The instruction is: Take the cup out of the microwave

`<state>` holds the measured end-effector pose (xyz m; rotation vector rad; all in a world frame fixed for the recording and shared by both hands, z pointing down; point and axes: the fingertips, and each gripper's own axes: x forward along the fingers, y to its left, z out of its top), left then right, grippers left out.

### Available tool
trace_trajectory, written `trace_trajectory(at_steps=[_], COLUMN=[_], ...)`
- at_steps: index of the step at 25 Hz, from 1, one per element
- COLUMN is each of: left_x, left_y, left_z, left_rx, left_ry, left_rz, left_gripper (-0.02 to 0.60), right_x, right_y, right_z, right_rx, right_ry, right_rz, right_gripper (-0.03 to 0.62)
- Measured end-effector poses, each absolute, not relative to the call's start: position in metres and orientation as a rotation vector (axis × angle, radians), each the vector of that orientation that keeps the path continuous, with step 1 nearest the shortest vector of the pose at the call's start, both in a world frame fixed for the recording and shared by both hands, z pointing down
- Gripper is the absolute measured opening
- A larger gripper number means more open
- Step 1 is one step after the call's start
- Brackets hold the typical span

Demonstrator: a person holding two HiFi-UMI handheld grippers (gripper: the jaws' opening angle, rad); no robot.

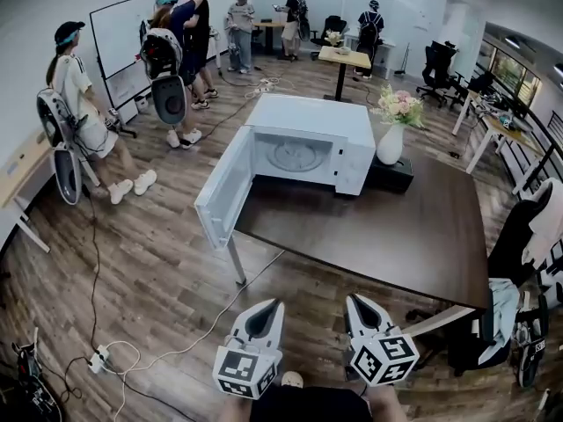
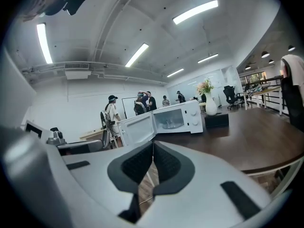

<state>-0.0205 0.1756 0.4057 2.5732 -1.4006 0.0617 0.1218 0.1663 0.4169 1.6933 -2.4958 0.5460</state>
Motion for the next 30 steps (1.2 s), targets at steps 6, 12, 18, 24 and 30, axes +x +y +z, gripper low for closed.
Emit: trace_trajectory(at_steps=[6,12,18,24,30], left_x=[-0.022,-0.02,-0.022,-0.022,-0.018], left_y=[0.152,0.112,0.038,-0.051,-0.139], left_z=[0.414,0.424,0.425,0.422,0.418], left_rx=[2.54,2.521,2.543,2.572,2.612], left_ry=[-1.407,-1.397,-1.366,-1.319,-1.259], left_rz=[0.09,0.106,0.118,0.109,0.123], left_gripper=[0.006,0.006,0.006,0.006,0.006], right_x=[0.117,0.118,0.115,0.104,0.096], right_y=[0.14,0.105,0.035,-0.051,-0.139], right_z=[0.428,0.44,0.442,0.437,0.432], right_rx=[1.66,1.651,1.682,1.688,1.705], right_ry=[-2.495,-2.475,-2.457,-2.449,-2.427], right_rz=[0.592,0.631,0.647,0.621,0.595], right_gripper=[-0.006,-0.006,-0.006,-0.006,-0.006])
